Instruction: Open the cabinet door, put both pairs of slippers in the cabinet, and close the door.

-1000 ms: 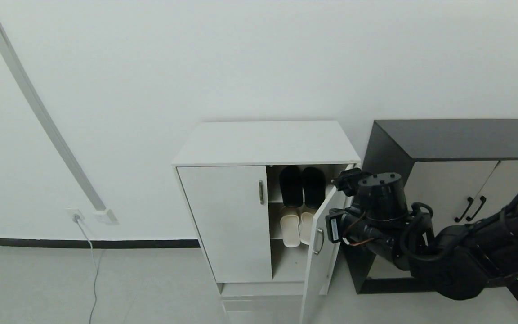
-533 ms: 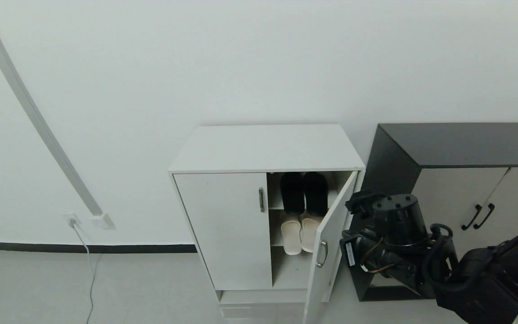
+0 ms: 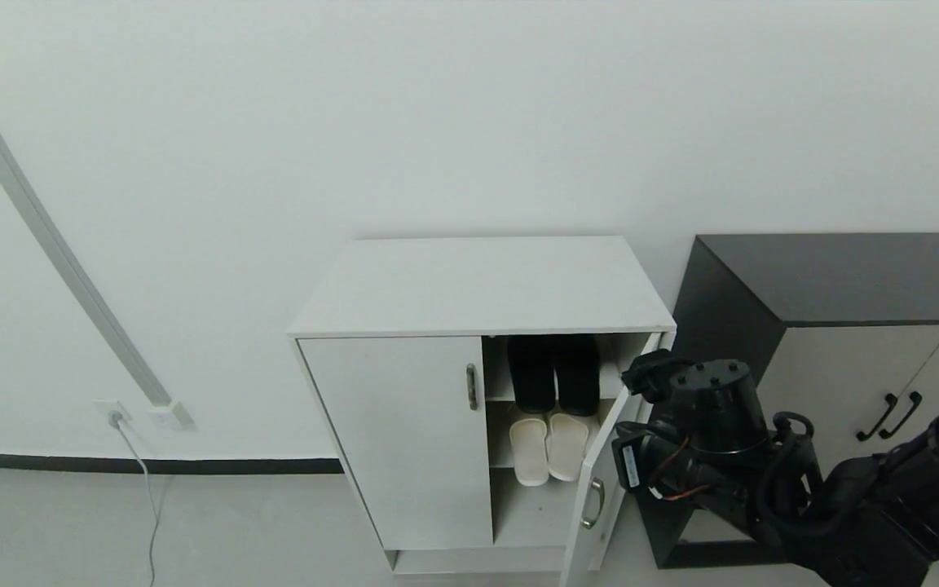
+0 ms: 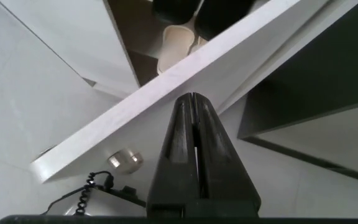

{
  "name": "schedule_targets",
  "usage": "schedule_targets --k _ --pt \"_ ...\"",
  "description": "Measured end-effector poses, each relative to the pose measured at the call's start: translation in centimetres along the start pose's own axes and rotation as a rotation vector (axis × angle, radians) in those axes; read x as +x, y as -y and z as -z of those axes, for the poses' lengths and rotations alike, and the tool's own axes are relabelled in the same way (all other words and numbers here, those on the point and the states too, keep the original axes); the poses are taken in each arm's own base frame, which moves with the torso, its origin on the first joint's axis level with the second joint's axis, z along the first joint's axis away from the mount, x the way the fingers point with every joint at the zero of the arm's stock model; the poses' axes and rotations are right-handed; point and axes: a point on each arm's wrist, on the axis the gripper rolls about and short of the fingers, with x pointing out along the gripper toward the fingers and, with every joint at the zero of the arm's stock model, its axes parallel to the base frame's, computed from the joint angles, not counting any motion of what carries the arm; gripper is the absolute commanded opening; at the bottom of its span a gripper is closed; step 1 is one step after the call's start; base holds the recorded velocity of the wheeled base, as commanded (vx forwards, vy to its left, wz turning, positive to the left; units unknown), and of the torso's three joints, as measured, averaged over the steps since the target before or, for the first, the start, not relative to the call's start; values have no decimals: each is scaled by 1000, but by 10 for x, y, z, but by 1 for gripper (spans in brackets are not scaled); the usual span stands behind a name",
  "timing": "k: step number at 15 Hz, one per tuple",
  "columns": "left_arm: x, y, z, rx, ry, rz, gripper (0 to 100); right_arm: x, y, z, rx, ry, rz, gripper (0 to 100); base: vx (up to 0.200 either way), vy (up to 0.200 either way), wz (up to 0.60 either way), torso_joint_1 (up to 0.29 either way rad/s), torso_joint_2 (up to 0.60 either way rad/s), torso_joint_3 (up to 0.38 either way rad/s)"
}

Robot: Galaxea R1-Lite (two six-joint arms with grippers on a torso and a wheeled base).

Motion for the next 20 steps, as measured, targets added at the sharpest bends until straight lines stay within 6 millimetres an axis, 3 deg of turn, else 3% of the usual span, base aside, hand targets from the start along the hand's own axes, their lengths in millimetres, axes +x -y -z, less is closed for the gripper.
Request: schedule_targets --k 6,20 --pt "0 0 0 0 0 0 0 18 -5 2 21 68 -20 0 0 0 0 0 0 0" --pt "0 0 0 -1 0 0 0 115 -10 5 73 172 28 0 0 0 0 0 0 0"
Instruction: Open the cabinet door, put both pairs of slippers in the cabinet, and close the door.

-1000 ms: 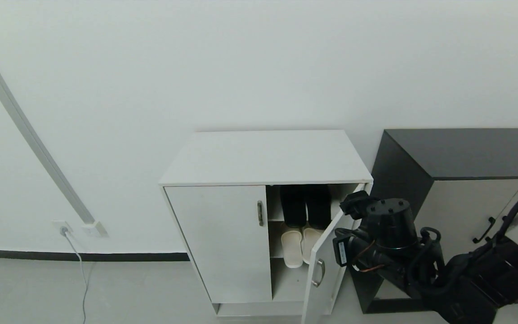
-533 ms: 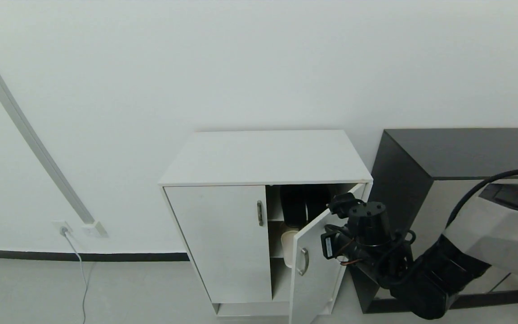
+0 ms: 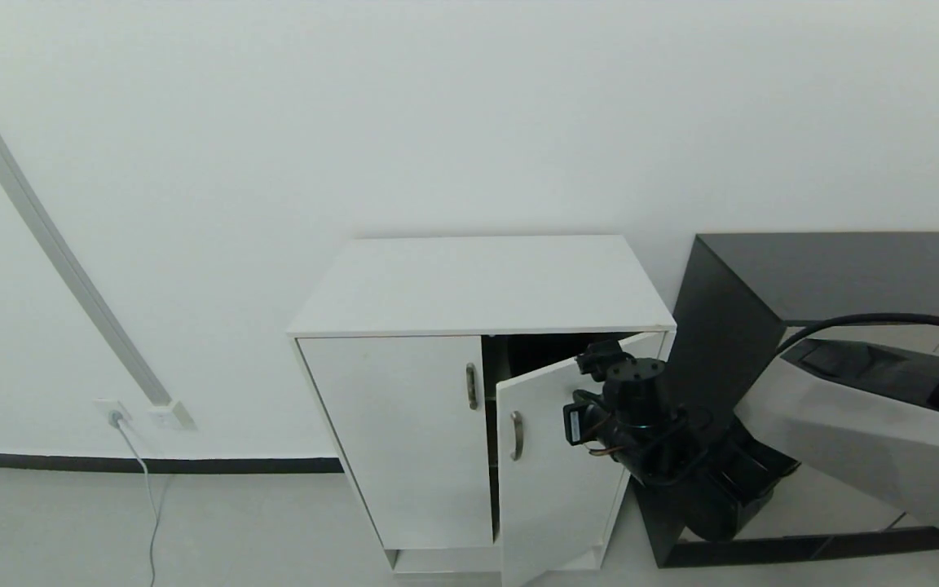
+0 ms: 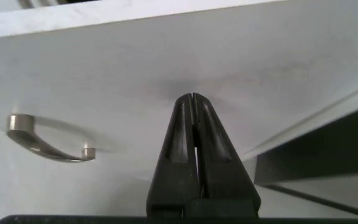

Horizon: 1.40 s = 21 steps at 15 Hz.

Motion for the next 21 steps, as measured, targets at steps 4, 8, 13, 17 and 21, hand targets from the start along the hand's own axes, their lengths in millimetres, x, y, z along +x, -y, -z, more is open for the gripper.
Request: schedule_targets --k 4,8,13,17,21 --pt "0 0 0 0 0 0 0 21 3 -2 8 34 19 0 0 0 0 0 0 0" --pt "0 0 0 0 0 0 0 36 10 -1 14 50 39 0 0 0 0 0 0 0" --pt "0 0 0 0 0 0 0 43 14 -1 20 59 50 0 0 0 0 0 0 0" --pt "0 0 0 0 0 0 0 47 16 -2 24 67 56 0 0 0 0 0 0 0" --pt "0 0 0 0 0 0 0 49 18 -3 15 73 61 0 0 0 0 0 0 0"
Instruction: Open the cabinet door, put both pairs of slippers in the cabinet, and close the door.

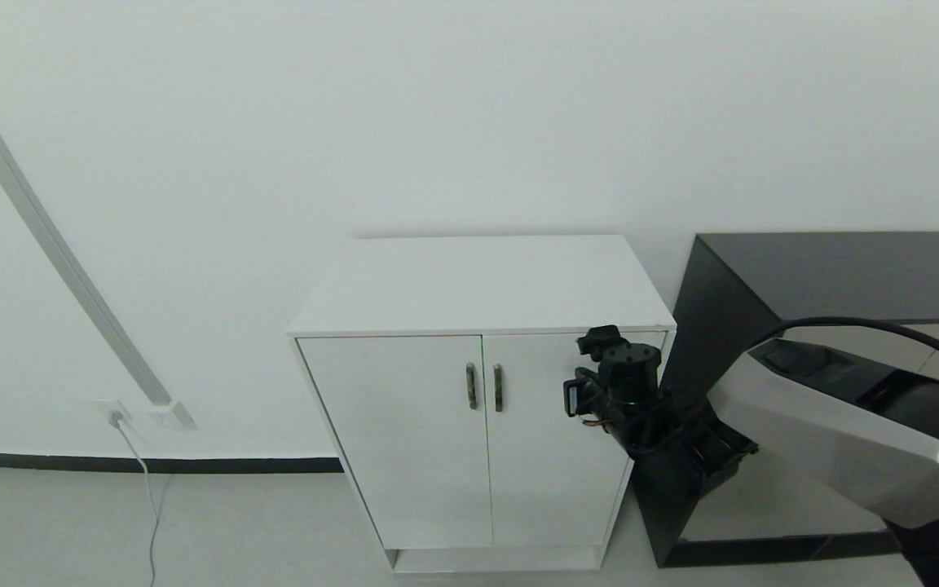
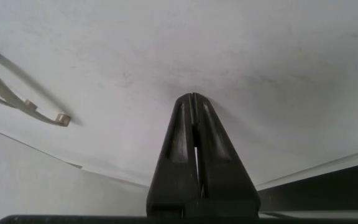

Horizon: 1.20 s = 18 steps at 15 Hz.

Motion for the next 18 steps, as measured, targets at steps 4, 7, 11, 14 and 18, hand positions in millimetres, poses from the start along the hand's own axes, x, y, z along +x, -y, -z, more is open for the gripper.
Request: schedule_targets --k 4,7,11,14,18 --pt "0 0 0 0 0 0 0 3 0 0 -2 6 2 0 0 0 0 0 0 0" --pt "0 0 0 0 0 0 0 4 1 0 -5 7 3 0 0 0 0 0 0 0" --pt "0 0 0 0 0 0 0 -5 2 5 -15 -22 1 0 0 0 0 0 0 0" --pt "0 0 0 0 0 -1 0 -30 8 -3 -23 -44 1 0 0 0 0 0 0 0" --pt "0 0 0 1 0 0 0 -76 24 -16 -26 -57 22 0 0 0 0 0 0 0"
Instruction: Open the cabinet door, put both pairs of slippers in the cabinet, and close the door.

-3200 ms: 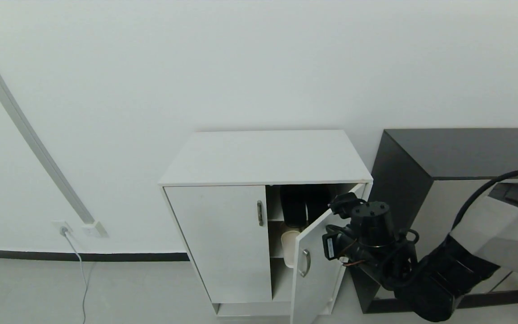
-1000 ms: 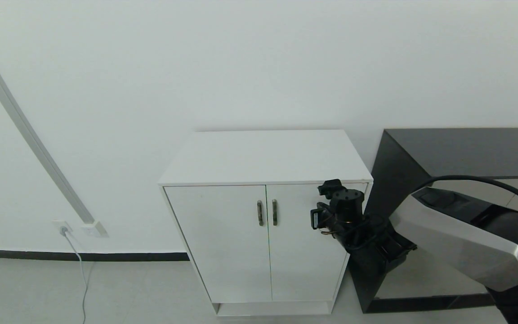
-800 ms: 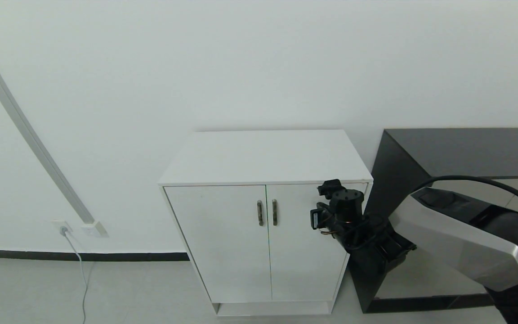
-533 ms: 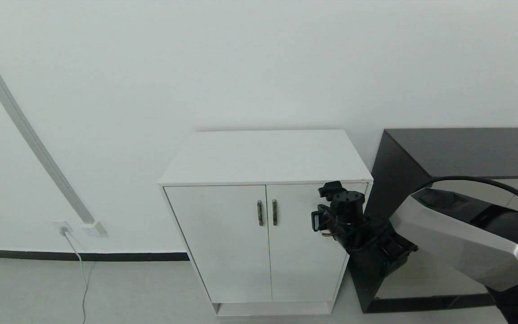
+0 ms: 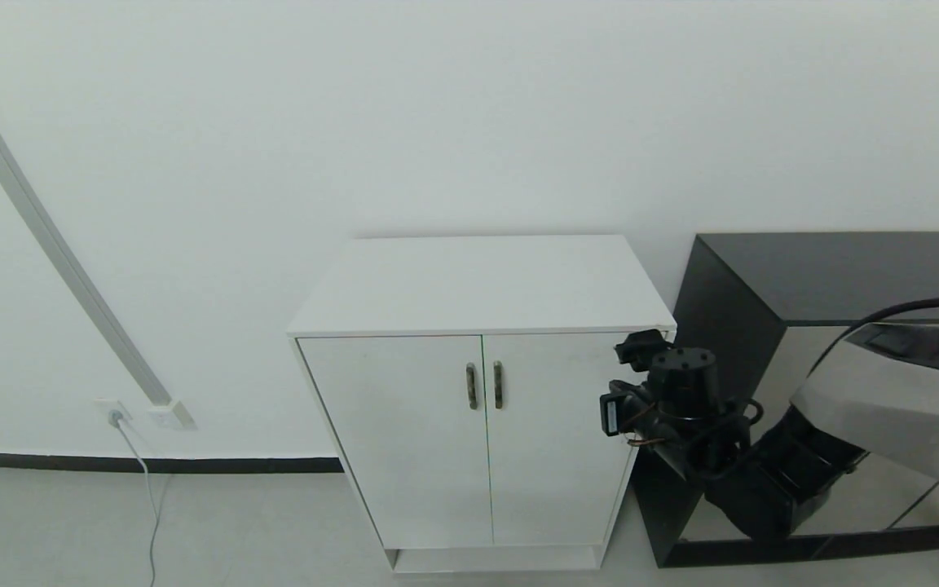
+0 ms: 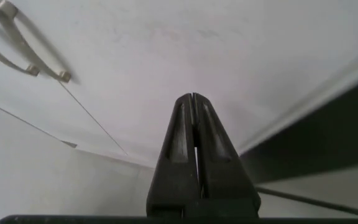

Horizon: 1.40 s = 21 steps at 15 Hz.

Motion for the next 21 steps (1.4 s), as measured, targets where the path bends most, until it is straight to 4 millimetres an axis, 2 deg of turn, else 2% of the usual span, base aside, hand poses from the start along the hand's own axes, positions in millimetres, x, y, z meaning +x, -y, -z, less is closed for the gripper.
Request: schedule_targets --k 2,7,10,13,16,21 --pt "0 0 0 0 0 0 0 -22 17 -3 7 -3 31 0 0 0 0 0 0 0" --pt "0 0 0 0 0 0 0 -80 79 -10 40 -17 185 0 0 0 0 0 0 0" --pt "0 0 0 0 0 0 0 -119 118 -8 66 -29 308 0 0 0 0 0 0 0" --pt "0 0 0 0 0 0 0 -160 146 -6 65 -17 411 0 0 0 0 0 0 0" --pt "0 0 0 0 0 1 0 -195 154 -5 64 1 437 0 0 0 0 0 0 0" --pt "0 0 0 1 0 1 0 -253 146 1 51 -46 389 0 0 0 0 0 0 0"
